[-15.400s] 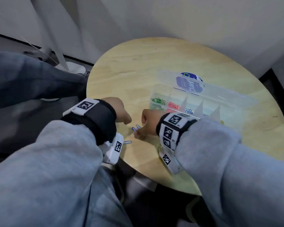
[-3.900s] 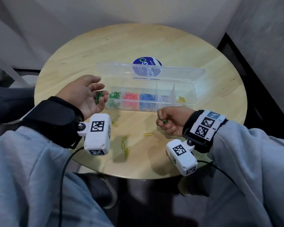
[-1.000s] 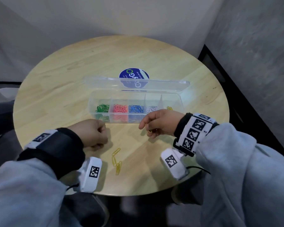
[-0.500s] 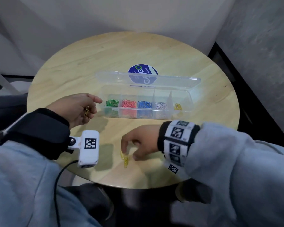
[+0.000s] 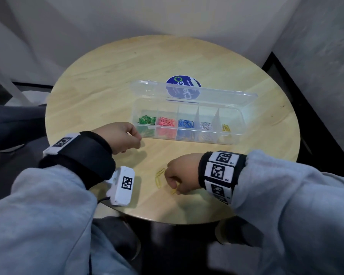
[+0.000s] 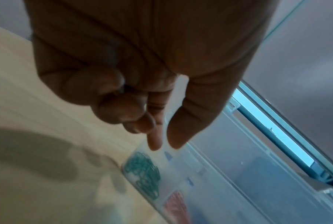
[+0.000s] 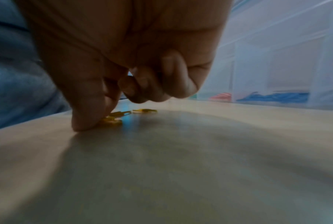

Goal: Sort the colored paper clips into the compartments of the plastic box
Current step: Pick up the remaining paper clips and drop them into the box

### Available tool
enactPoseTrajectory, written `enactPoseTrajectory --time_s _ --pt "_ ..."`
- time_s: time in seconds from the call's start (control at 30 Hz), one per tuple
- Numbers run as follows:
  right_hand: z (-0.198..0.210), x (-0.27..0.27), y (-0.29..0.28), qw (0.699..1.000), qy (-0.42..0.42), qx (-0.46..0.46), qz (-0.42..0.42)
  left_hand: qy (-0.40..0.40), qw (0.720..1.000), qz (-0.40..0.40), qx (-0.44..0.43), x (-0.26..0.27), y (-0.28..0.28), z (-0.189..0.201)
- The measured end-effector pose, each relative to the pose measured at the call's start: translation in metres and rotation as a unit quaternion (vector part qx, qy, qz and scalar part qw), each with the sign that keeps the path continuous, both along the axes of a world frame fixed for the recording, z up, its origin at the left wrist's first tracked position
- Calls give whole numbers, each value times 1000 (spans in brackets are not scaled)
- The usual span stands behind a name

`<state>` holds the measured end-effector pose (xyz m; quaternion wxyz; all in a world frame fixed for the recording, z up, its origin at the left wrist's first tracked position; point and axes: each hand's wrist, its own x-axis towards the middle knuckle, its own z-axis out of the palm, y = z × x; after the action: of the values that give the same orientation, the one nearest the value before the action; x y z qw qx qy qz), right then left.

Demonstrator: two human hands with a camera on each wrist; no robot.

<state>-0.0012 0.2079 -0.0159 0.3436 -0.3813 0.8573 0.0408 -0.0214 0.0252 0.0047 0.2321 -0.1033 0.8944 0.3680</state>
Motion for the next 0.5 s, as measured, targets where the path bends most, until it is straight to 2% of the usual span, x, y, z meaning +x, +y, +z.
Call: enactPoseTrajectory --time_s 0.17,0.3,0.43,0.5 --pt "0 0 24 998 1 -1 -60 -1 992 -85 -91 10 24 -4" --pt "-2 -5 39 990 -9 -31 -137 -16 962 -187 -196 26 48 -9" --pt "4 -19 61 951 2 -123 -284 -41 944 -246 -217 28 54 -13" --pt "11 -27 72 923 -28 -157 -351 -46 938 -261 -225 28 51 -14"
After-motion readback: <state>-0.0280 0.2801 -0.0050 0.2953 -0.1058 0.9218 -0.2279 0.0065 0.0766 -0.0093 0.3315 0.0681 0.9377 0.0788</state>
